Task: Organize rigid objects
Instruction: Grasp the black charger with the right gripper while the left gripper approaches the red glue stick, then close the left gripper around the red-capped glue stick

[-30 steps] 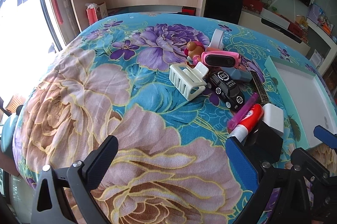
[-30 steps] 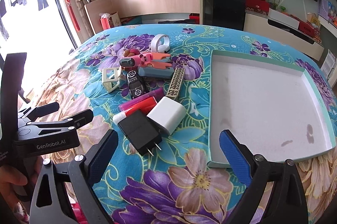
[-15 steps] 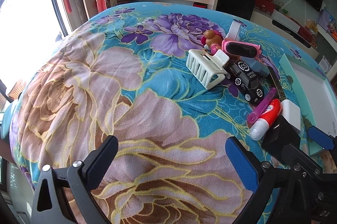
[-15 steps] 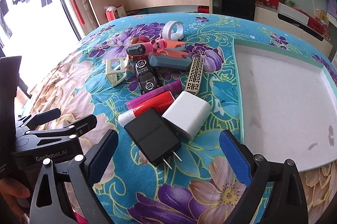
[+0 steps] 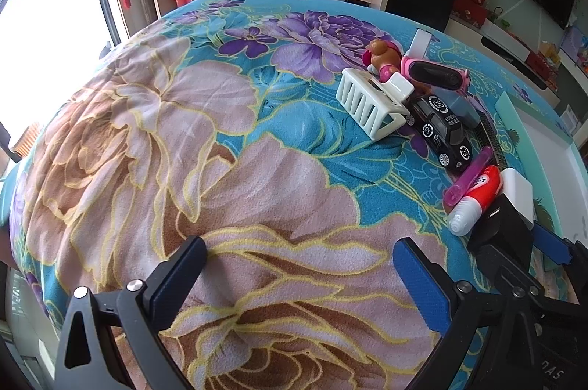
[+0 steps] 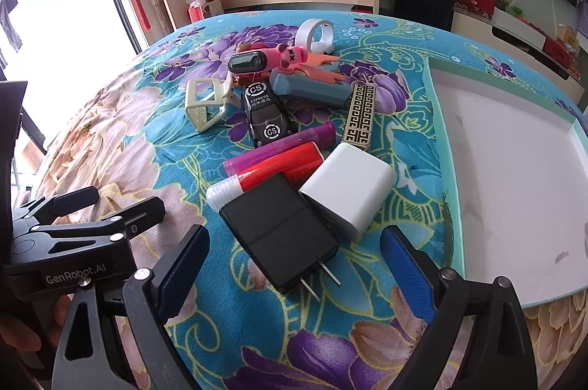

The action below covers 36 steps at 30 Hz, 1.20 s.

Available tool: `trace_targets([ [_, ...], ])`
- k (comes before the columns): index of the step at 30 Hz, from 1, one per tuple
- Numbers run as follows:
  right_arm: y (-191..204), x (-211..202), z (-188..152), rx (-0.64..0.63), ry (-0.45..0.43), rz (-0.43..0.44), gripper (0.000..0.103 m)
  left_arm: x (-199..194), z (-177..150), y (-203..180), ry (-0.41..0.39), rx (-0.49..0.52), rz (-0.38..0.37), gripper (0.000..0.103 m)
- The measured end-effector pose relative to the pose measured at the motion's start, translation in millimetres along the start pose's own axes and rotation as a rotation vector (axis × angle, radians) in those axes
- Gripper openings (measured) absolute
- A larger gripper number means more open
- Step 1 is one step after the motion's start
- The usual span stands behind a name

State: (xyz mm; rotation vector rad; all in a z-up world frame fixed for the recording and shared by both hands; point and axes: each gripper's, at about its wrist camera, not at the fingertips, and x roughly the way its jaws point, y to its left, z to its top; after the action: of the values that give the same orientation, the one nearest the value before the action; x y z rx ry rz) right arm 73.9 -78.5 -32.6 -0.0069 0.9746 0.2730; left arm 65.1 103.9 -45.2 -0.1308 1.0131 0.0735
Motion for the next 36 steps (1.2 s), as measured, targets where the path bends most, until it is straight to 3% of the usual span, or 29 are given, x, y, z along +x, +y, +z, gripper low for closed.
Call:
trace_targets([
  [1,-1.6,-0.6,0.5,0.009,-0.003,-0.006,0.083,-0.3,0.1,-0.3,0.0,0.0,0.0,0.103],
  [6,-3.9,-4.5,-0.3,0.019,-0.014,-0.005,0.074,-2.2,0.9,-3.4,0.0,0.004,-0.017,0.103],
  [10,-3.2,-6.4,-1.5,0.017,-0.017,-0.001,0.057,-3.6,1.3,-9.2,-0.002,0.019,-0.031,0.103],
  [25,-11.8,-25.2,-4.6,0.06,-0.068,0.086,0.044,-10.8,5.7,-31.0,-0.04,0.093,-0.091,0.103],
  [33,-19.9,-41.4,-2.9,0.088,-0.124,0.106,0.044,-14.4,6.4,-46.3,-0.059,0.144,-0.11,0.103],
  [36,-24.1,-52.4,0.1,0.093,-0.165,0.079,0.044,-15.2,9.5,-59.7,-0.069,0.182,-0.134,0.097],
])
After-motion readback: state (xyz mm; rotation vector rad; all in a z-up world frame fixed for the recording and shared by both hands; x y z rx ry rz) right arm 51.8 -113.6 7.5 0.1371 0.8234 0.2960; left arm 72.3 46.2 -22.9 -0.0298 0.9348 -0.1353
